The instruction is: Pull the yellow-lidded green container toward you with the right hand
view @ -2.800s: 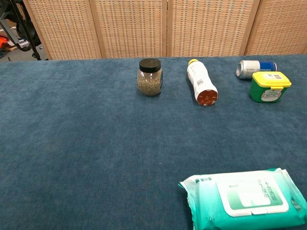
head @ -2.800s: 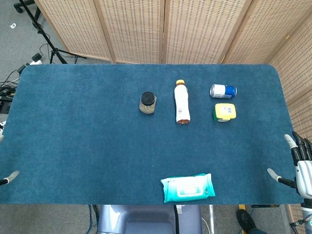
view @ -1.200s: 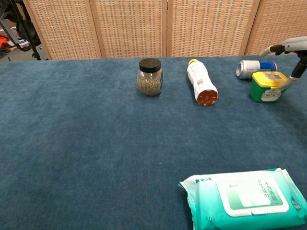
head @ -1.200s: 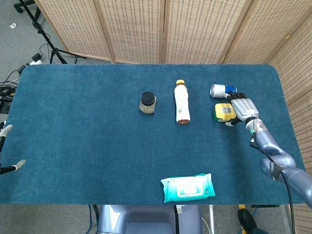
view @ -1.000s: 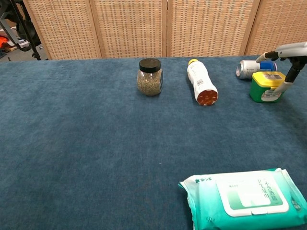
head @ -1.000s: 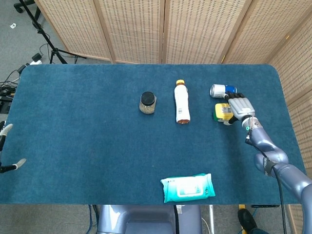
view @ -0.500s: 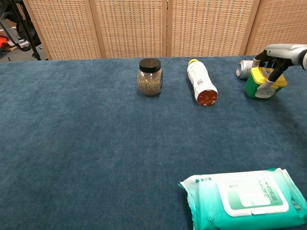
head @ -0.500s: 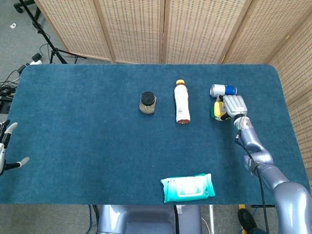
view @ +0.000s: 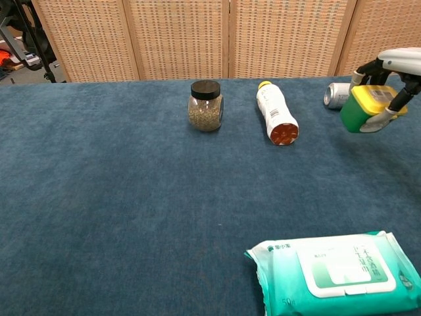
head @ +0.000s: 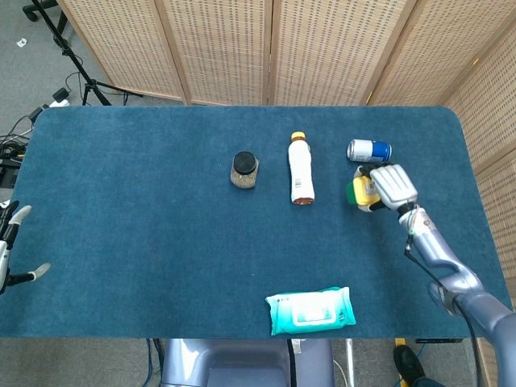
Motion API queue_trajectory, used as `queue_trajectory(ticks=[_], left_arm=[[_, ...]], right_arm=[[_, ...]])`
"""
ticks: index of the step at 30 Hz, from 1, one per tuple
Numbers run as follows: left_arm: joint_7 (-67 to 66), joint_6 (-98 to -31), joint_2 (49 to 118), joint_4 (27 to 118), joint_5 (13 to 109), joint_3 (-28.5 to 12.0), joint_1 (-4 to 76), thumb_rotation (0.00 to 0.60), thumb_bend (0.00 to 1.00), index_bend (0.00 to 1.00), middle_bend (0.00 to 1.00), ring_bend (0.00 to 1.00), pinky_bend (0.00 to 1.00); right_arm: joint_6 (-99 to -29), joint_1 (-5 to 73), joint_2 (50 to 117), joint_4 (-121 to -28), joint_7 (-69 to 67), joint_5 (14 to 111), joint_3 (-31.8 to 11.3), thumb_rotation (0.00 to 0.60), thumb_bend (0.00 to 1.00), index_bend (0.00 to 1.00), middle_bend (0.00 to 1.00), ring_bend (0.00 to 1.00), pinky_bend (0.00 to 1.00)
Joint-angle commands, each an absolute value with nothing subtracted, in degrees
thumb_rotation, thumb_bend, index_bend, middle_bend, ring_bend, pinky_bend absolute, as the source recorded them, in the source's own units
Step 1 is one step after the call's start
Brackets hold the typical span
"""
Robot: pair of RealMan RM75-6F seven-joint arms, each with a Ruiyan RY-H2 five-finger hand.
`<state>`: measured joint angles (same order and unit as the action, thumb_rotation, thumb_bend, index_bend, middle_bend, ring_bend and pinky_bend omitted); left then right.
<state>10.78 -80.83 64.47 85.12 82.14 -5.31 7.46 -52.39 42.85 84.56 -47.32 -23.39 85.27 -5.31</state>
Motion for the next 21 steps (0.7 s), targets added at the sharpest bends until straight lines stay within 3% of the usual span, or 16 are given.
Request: queue_trajectory(ticks=[1,11,15,17,19,21], left_arm=[[11.49,-81.38,64.13,85.35,82.78,-4.99,7.17,0.600,0.00,0.00,0.00,0.00,0.00],[13.93,-83.10,63.14,85.57,84.12,-4.43,6.31,0.600,0.00,0.00,0.00,0.00,0.00],[14.15,-83.21,63.07,85.52,84.32,-4.33,6.29,0.600,0.00,0.00,0.00,0.00,0.00],[14.03,-83.07,63.06,85.54,84.41,-4.24,6.37,0.600,0.00,0.00,0.00,0.00,0.00],[13.98,-82.98,63.04,85.62,84.39,-4.21,6.41,0.600,0.00,0.00,0.00,0.00,0.00],[13.91,-82.96,63.00,85.71,84.30,-4.21,6.40,0.600,0.00,0.00,0.00,0.00,0.00]], right_arm=[[-57.04,37.61,77.18,-60.39,-15.53,86.18,-2.66,0.600,0.49,0.47,0.60,0.48,0.31],[-56.71,33.00,72.09,-75.31,1.56,79.73,-1.66,0.600,0.50,0.47,0.59,0.49,0.32],[-55.40,32.63,71.35,-77.63,5.40,76.28,-2.26,0.600,0.47,0.47,0.52,0.48,0.32],[-53.86,32.67,71.21,-78.93,6.58,73.83,-2.69,0.600,0.41,0.45,0.44,0.43,0.32],[-52.38,32.82,71.06,-79.71,7.14,72.01,-2.91,0.600,0.17,0.29,0.21,0.22,0.32],[-49.27,33.30,70.05,-81.17,7.51,69.97,-2.62,0.600,0.02,0.12,0.04,0.04,0.27]])
